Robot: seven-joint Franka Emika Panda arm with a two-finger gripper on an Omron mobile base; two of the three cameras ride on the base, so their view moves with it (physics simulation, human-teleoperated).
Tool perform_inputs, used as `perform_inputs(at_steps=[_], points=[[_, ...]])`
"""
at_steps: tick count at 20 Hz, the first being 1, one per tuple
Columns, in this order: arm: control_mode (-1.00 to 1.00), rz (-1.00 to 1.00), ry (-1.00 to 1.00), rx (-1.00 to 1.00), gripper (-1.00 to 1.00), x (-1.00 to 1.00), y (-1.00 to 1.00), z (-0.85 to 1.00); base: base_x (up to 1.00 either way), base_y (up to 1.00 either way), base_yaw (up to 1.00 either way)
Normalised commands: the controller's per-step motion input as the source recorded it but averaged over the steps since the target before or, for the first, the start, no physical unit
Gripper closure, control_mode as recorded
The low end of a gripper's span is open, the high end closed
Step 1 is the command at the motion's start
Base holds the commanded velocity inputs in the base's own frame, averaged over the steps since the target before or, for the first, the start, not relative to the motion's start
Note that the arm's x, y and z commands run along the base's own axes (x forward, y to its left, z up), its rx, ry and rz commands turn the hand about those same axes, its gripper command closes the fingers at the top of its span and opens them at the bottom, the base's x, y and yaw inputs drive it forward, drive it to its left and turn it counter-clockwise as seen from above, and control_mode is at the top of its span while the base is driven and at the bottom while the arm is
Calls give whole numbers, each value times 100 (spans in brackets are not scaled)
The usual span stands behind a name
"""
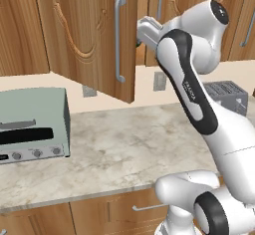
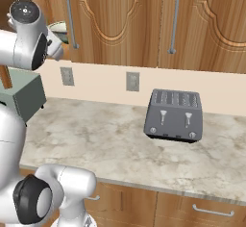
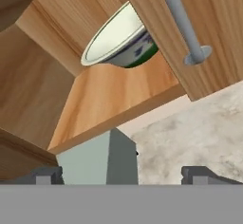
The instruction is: Move the bowls from the cabinet to the plates on the dining table.
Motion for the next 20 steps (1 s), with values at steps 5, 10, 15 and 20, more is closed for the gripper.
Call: perform_inputs(at_steps=[5, 10, 15, 20], points=[[-100, 2, 0, 17, -100, 68, 1, 0, 0, 0, 0], [-100, 13, 2, 7, -100, 16, 0, 5, 0, 0, 0], [-100, 13, 1, 0, -100, -6, 3, 17, 0, 0, 0], [-100, 18, 12, 0, -100, -16, 10, 2, 0, 0, 0]])
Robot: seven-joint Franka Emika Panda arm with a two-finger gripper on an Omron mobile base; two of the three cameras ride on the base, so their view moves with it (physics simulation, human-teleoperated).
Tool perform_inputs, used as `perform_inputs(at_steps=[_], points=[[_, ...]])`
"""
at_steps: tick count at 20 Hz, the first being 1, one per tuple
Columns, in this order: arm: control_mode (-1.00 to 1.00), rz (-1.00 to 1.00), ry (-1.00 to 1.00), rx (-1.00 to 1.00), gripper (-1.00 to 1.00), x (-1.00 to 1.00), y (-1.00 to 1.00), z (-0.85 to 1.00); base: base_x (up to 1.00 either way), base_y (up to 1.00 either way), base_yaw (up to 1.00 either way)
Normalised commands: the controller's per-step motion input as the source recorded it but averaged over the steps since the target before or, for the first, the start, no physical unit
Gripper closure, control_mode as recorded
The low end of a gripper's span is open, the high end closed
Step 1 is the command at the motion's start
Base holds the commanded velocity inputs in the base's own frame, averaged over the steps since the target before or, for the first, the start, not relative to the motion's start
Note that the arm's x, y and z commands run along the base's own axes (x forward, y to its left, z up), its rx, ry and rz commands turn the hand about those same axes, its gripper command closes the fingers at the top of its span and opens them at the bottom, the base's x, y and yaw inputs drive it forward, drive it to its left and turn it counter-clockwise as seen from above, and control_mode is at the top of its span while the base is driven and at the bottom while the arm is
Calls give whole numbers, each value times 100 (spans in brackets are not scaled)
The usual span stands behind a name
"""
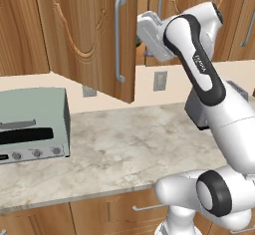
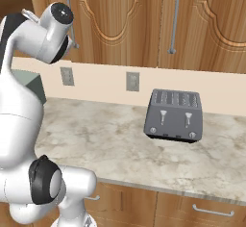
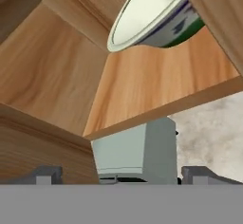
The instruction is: Move the bowls from the cabinet to the plates on the dining table.
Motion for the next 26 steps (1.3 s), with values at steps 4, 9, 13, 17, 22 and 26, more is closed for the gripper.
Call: perform_inputs(at_steps=[4, 9, 13, 17, 22, 26], points=[[-100, 19, 11, 0, -100, -33, 23, 0, 0, 0, 0], [-100, 20, 0, 0, -100, -53, 25, 0, 0, 0, 0], [-100, 15, 0, 0, -100, -13, 17, 0, 0, 0, 0], [-100, 7, 0, 0, -100, 1, 9, 0, 0, 0, 0], [-100, 4, 0, 0, -100, 14, 15, 0, 0, 0, 0], [-100, 3, 0, 0, -100, 13, 28, 0, 0, 0, 0]])
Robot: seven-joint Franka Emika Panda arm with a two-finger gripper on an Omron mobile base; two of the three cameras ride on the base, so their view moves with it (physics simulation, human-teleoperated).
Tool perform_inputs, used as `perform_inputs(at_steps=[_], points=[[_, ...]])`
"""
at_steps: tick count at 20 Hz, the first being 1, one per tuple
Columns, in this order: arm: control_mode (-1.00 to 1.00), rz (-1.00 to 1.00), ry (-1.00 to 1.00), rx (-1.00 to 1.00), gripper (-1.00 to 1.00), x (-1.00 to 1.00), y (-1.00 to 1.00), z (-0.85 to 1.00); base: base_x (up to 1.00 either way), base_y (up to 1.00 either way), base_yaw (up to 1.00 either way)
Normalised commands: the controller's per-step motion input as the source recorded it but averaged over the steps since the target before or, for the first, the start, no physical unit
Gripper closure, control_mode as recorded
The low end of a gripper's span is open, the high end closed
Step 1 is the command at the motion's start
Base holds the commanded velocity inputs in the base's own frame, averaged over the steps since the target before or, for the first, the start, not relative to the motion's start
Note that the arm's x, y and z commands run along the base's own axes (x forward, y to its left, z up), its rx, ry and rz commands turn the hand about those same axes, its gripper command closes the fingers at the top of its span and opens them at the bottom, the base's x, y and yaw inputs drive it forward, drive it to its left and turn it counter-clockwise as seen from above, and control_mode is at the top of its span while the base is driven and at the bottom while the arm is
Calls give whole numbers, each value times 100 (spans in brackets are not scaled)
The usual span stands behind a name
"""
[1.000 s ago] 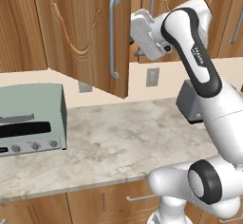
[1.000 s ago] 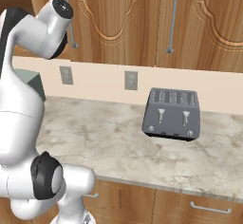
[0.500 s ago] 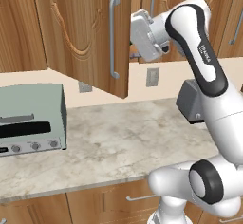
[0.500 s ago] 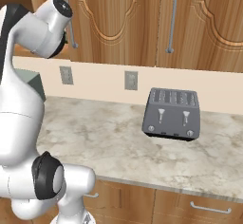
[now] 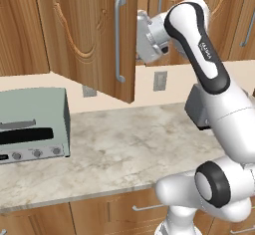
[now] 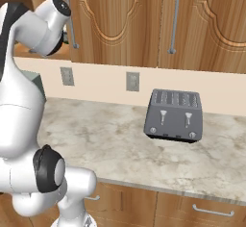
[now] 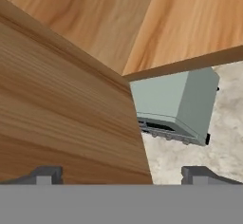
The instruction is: Move the bowls from the cabinet to the plates on the dining table.
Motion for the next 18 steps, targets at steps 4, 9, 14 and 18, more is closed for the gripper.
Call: perform_inputs(at_steps=[4, 9, 14, 18], points=[[-100, 14, 0, 0, -100, -24, 43, 0, 0, 0, 0], [-100, 20, 1, 0, -100, -55, 36, 0, 0, 0, 0], [-100, 22, 0, 0, -100, -65, 33, 0, 0, 0, 0], [-100, 18, -5, 0, -100, -52, 44, 0, 0, 0, 0]])
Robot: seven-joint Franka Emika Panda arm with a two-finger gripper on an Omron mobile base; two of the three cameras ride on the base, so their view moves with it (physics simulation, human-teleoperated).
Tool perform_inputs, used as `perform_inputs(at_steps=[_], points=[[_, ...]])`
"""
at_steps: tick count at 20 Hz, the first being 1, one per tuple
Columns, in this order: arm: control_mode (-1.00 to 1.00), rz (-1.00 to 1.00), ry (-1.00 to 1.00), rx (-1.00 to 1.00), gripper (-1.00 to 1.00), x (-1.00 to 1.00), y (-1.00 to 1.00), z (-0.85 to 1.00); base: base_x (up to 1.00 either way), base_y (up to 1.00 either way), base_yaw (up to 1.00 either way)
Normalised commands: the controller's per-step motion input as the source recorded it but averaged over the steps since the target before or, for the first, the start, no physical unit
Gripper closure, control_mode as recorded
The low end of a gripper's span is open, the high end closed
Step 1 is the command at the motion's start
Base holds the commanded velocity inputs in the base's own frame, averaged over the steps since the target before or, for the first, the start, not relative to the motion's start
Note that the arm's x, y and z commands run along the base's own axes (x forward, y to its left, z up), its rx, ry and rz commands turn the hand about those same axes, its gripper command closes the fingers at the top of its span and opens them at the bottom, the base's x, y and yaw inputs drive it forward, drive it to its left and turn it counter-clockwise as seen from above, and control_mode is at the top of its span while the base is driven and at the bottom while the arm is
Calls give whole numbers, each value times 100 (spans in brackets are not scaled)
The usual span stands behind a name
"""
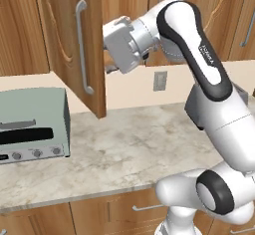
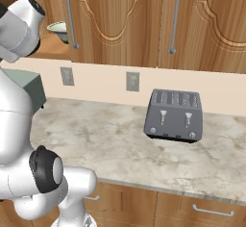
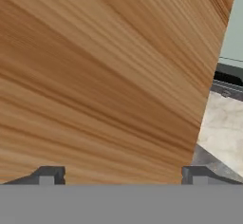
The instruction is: Move the bowls from the cabinet to the plates on the dining table.
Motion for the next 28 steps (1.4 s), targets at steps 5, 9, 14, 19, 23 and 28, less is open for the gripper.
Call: perform_inputs(at_steps=[5, 9, 14, 19, 23, 28], points=[[-100, 7, -17, 2, -100, -17, 55, 0, 0, 0, 0], [-100, -2, -25, 1, -100, 6, 69, 0, 0, 0, 0], [-100, -9, -25, 0, -100, 15, 68, 0, 0, 0, 0], [-100, -4, -6, 0, -100, 0, 28, 0, 0, 0, 0], [-100, -13, -3, 1, -100, -6, -54, 0, 0, 0, 0], [-100, -18, -2, 3, -100, -17, -89, 0, 0, 0, 0]])
